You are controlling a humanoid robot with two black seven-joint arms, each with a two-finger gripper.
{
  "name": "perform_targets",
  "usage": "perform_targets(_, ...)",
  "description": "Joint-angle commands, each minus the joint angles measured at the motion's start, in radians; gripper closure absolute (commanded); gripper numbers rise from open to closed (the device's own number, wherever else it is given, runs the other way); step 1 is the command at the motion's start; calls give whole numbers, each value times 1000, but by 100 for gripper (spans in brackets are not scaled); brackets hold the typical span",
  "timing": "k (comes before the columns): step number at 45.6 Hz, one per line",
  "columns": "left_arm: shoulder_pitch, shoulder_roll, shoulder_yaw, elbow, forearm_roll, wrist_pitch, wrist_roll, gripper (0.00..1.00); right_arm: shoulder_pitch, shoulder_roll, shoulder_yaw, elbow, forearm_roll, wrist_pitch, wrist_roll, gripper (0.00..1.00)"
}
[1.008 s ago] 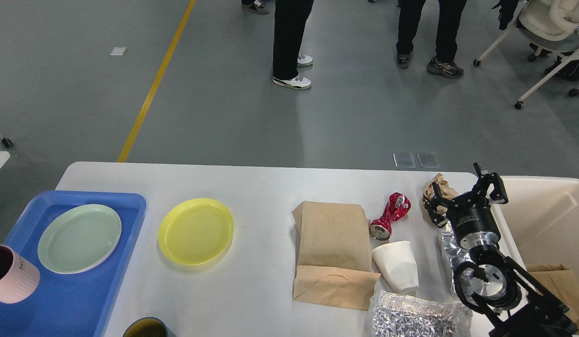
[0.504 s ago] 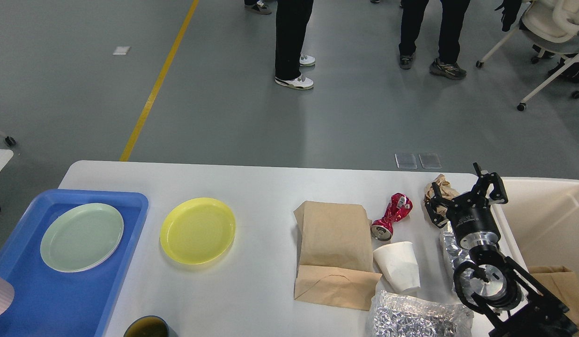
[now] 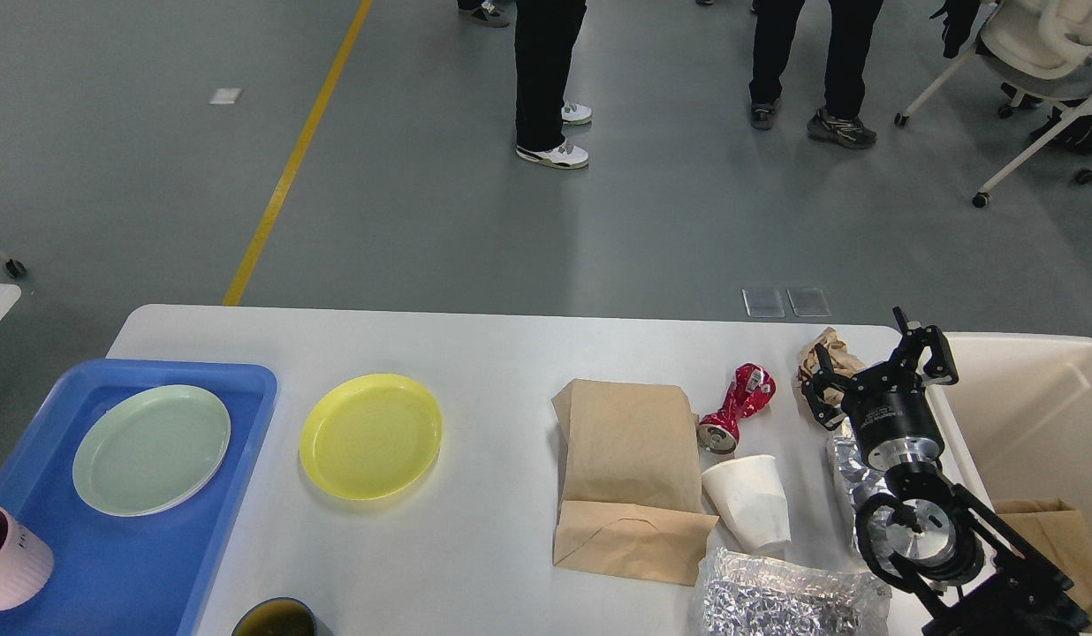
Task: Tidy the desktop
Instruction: 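Open the left gripper and raise it away from the pink cup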
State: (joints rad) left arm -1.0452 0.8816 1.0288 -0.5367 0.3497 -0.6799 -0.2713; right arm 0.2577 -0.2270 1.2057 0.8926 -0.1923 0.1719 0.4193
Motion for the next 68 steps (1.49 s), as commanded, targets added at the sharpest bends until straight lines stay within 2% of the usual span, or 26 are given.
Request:
perform_targets(1, 2, 0, 0, 0, -20, 0, 3, 14, 0, 0, 0, 0, -1, 1, 1, 0)
perform_targets(7, 4, 0, -1, -2, -21, -7, 3, 9, 0, 0, 0, 0, -1, 0, -1, 0)
perform_targets(15, -13, 11, 8, -19, -21, -12, 6, 8, 0, 0, 0, 0, -1, 0, 1, 0)
perform_targets(22, -91, 19, 28, -80, -28, -17, 9, 6, 0, 0, 0, 0, -1, 0, -1, 0)
perform_targets(30, -326, 30, 143, -238, -44, -35, 12, 5, 0, 0, 0, 2, -1, 0, 1, 0)
perform_targets(38, -714, 4, 362, -439, -97, -82, 14, 4, 0, 0, 0, 0, -1, 0, -1, 0)
perform_targets(45, -1031, -180, 569, -603, -162, -107, 12, 4, 0, 0, 0, 0, -1, 1, -1, 0)
perform_targets(52, -1217, -449, 665, -753, -305, -130, 15, 4, 0, 0, 0, 0, -1, 0, -1, 0)
perform_targets(62, -1509, -763, 619, -986, -518, -135, 30, 4, 0, 0, 0, 0, -1, 0, -1, 0)
perform_targets(68, -1625, -822, 537, -1104, -567, -136, 30, 4, 0, 0, 0, 0, -1, 0, 1, 0)
